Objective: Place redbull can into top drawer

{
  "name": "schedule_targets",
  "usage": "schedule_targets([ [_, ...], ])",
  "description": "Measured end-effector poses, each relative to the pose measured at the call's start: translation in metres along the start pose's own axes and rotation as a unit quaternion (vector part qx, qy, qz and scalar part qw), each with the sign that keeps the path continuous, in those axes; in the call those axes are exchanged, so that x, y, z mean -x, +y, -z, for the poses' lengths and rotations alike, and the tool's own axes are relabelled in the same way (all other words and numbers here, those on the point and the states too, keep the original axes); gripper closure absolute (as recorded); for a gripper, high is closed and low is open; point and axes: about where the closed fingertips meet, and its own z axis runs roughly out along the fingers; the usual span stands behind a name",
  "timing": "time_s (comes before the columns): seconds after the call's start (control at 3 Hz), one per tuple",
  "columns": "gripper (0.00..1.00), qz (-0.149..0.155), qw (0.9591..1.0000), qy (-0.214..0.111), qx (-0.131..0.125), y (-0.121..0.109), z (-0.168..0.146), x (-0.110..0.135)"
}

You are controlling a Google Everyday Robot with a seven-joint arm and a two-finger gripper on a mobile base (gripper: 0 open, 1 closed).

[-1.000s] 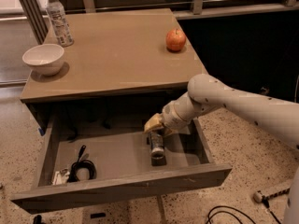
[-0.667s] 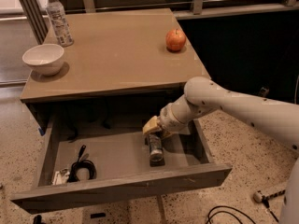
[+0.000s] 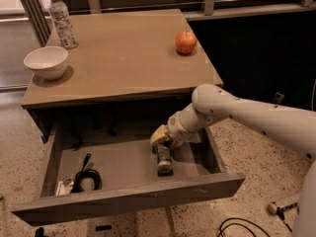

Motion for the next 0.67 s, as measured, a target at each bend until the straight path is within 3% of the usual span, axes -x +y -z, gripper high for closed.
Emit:
schedule_targets([
  [0.67,0.36,0.0,1.0,0.0,0.0,0.0,-0.0001,0.0],
])
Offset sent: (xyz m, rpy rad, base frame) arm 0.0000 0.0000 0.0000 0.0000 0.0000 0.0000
